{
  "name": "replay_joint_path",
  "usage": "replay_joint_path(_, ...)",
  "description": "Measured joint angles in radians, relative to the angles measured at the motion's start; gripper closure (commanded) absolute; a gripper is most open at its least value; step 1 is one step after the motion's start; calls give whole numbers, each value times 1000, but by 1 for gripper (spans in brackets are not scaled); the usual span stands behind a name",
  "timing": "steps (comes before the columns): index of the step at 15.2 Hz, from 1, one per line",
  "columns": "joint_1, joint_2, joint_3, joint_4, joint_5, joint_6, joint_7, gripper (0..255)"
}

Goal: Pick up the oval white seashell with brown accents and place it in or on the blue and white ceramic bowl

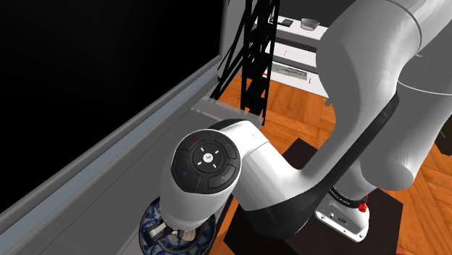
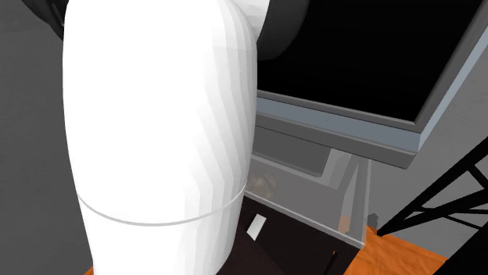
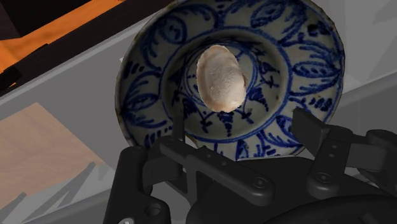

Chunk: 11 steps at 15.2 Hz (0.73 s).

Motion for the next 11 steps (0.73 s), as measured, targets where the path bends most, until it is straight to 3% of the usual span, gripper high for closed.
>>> replay_joint_path(5,-82,-143,93,8,190,-52,-127,0)
replay_joint_path(11,-86,-156,98,9,209,-57,-138,0)
